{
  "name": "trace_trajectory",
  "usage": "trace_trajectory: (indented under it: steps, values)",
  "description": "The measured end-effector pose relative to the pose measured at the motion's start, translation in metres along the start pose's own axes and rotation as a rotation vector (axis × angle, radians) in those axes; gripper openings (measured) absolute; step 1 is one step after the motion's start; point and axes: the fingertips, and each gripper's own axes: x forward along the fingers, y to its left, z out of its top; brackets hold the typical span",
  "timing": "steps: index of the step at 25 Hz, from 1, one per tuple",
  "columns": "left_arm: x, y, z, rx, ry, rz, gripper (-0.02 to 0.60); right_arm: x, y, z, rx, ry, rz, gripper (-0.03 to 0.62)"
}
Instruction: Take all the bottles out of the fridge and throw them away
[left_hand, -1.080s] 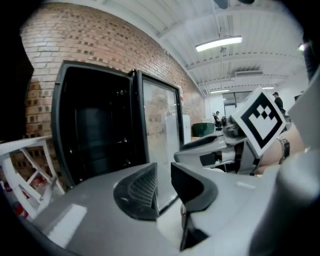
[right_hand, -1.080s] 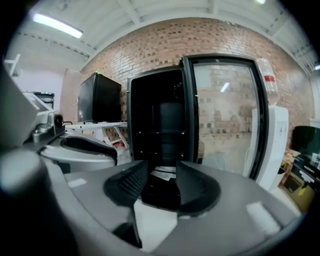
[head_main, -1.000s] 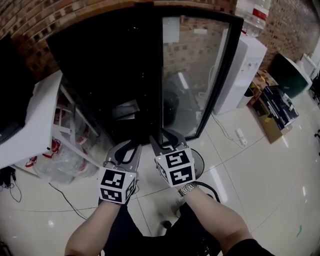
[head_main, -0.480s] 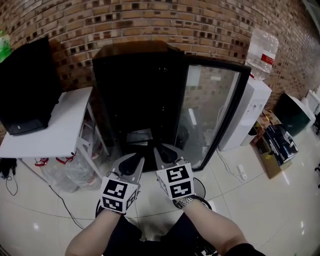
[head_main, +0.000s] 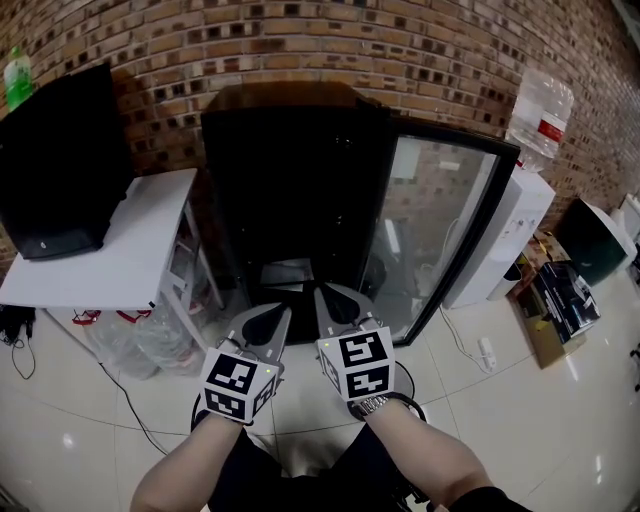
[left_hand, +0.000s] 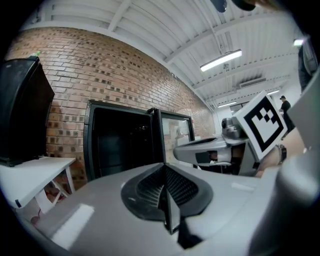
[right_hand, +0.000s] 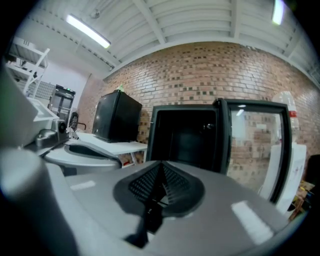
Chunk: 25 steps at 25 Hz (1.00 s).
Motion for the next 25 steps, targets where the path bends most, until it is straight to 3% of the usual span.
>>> trace_trajectory:
  steps: [25]
  values:
    - [0.0035, -0.0038, 0.0007, 0.018, 0.009, 0.017, 0.005, -0.0073, 0.0021, 0.0034, -0.006, -0.015, 0.037, 0.002]
